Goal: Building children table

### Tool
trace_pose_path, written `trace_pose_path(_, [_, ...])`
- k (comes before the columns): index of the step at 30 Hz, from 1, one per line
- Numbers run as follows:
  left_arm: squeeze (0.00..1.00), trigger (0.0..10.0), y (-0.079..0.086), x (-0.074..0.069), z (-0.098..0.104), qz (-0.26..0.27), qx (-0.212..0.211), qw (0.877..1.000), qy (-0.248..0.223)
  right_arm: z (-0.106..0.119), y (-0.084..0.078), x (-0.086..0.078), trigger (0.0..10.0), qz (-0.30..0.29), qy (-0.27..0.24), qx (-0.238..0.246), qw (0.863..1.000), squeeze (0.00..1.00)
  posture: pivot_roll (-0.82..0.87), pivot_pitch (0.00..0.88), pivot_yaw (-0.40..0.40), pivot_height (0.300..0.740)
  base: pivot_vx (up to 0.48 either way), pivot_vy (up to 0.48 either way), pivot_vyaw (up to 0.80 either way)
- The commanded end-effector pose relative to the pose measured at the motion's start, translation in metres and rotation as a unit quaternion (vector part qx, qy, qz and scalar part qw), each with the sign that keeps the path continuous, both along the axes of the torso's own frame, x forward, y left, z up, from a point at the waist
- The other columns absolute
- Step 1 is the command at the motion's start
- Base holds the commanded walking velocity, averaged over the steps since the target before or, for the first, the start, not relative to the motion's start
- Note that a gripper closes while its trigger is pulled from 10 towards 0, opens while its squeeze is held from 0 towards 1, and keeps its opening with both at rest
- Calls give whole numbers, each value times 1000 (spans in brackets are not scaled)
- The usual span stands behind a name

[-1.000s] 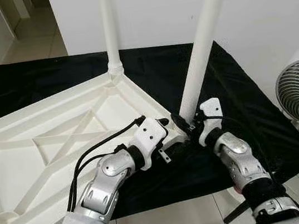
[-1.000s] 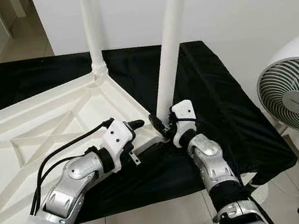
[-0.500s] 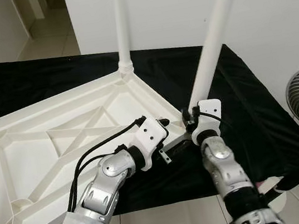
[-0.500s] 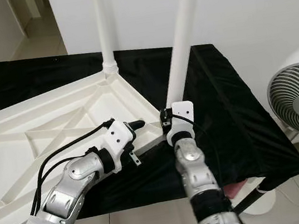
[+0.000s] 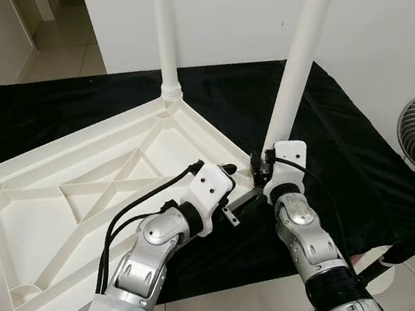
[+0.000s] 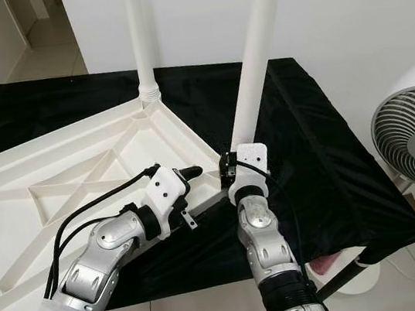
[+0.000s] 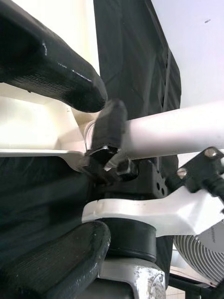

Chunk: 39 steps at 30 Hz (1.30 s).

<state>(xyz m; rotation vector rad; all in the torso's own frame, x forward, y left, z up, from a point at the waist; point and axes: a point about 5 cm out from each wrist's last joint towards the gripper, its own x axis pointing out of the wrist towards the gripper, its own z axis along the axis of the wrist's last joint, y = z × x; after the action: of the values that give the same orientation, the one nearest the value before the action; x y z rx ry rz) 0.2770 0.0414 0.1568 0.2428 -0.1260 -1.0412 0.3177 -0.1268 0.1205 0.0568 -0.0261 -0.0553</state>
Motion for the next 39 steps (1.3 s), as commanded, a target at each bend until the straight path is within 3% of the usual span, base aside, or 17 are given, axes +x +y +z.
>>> trace_pose_path(1, [0, 10000, -1, -1, -4, -9, 9, 1000, 8, -1, -5, 2, 10000, 5, 1, 9, 1000, 1000, 121, 39, -57, 740, 0, 0, 0])
trace_pose_path(2, [0, 10000, -1, -1, -4, -9, 9, 1000, 8, 1, -5, 5, 10000, 34, -4, 13, 999, 1000, 122, 38, -56, 740, 0, 0, 0])
trace_pose_path(7, [0, 10000, -1, -1, -4, -9, 9, 1000, 8, 3, -4, 6, 10000, 52, -6, 14, 999, 1000, 122, 38, -56, 740, 0, 0, 0])
trace_pose_path(8, [0, 10000, -1, -1, -3, -10, 9, 1000, 7, 10, -8, 9, 10000, 103, -19, -1, 995, 0, 120, 37, -53, 740, 0, 0, 0])
trace_pose_path(9, [0, 10000, -1, -2, -3, -12, 9, 1000, 7, 17, -14, 12, 10000, 160, -30, -29, 986, 0, 119, 36, -53, 740, 0, 0, 0])
trace_pose_path(10, [0, 10000, -1, -2, -3, -12, 9, 1000, 7, 17, -14, 12, 10000, 160, -30, -29, 986, 0, 119, 36, -53, 740, 0, 0, 0])
trace_pose_path(12, [0, 10000, -2, -3, -5, -15, 11, 1000, 9, 22, -23, 13, 10000, 232, -35, -66, 970, 0, 118, 33, -52, 740, 0, 0, 0])
trace_pose_path(15, [0, 10000, -2, -4, -6, -17, 12, 1000, 10, 21, -25, 13, 10000, 249, -32, -76, 965, 0, 118, 33, -51, 740, 0, 0, 0])
trace_pose_path(17, [0, 10000, -3, -5, -7, -20, 14, 1000, 13, 16, -25, 12, 10000, 291, -22, -90, 952, 0, 120, 30, -52, 740, 0, 0, 0])
trace_pose_path(26, [0, 10000, -4, -6, -8, -22, 14, 1000, 15, 12, -23, 12, 10000, 322, -18, -98, 941, 0, 123, 25, -56, 740, 0, 0, 0])
trace_pose_path(27, [0, 10000, -4, -6, -9, -23, 14, 1000, 15, 10, -22, 14, 4314, 332, -17, -98, 938, 0, 125, 20, -57, 740, 0, 0, 0])
trace_pose_path(29, [0, 10000, -4, -6, -9, -23, 14, 1000, 15, 10, -22, 14, 4314, 332, -17, -98, 938, 0, 125, 20, -57, 740, 0, 0, 0])
trace_pose_path(30, [0, 10000, -5, -7, -9, -24, 14, 1000, 15, 8, -21, 16, 1843, 338, -15, -95, 936, 0, 126, 17, -57, 740, 0, 0, 0])
trace_pose_path(31, [0, 10000, -5, -7, -9, -24, 14, 1000, 15, 8, -21, 16, 1843, 338, -15, -95, 936, 0, 126, 17, -57, 740, 0, 0, 0])
trace_pose_path(32, [0, 10000, -5, -7, -9, -24, 14, 999, 15, 8, -21, 18, 0, 348, -14, -92, 933, 0, 128, 15, -59, 740, 0, 0, 0])
trace_pose_path(39, [0, 10000, -5, -8, -9, -24, 15, 1000, 14, 6, -24, 20, 0, 365, -8, -90, 927, 0, 134, 15, -62, 740, 0, 0, 0])
